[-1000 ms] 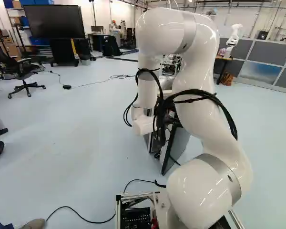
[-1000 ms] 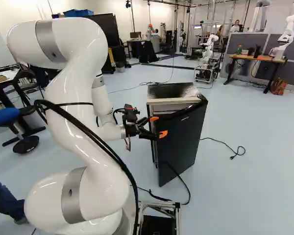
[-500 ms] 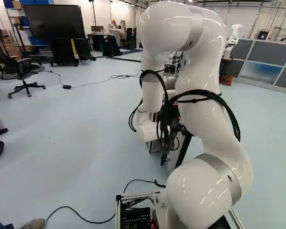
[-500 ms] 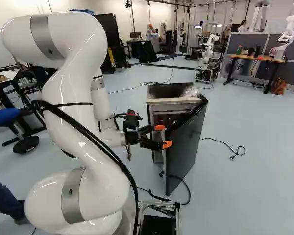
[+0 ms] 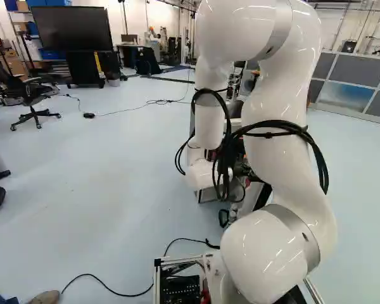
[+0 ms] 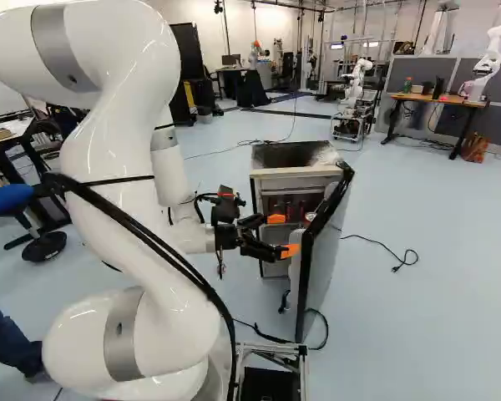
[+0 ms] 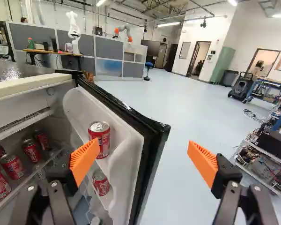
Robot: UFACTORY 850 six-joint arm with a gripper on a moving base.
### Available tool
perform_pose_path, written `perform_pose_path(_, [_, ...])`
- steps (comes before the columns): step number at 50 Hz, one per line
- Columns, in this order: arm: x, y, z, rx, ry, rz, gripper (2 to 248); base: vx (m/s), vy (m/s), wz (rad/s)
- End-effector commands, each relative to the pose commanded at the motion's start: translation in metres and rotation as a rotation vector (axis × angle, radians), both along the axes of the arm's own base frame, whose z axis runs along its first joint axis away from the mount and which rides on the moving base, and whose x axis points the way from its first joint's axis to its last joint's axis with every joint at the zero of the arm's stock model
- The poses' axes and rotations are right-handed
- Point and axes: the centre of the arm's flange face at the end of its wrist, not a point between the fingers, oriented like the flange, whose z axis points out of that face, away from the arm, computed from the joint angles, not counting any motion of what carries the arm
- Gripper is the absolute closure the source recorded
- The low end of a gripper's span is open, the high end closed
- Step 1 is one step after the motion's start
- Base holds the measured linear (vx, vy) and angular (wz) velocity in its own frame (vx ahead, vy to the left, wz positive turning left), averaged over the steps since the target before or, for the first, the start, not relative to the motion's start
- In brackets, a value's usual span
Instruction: Grab a drink from the fridge
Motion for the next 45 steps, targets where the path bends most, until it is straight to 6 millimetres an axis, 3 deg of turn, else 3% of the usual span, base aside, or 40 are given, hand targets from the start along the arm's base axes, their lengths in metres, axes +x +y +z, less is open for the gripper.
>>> perform_pose_path(17, [0.007, -0.007, 0.000, 0.003, -0.012, -0.031, 3, 0.000, 0.000, 0.000])
perform_pose_path(45, [0.030, -0.038, 0.001, 0.009, -0.062, -0.188, 3, 0.000, 0.000, 0.000])
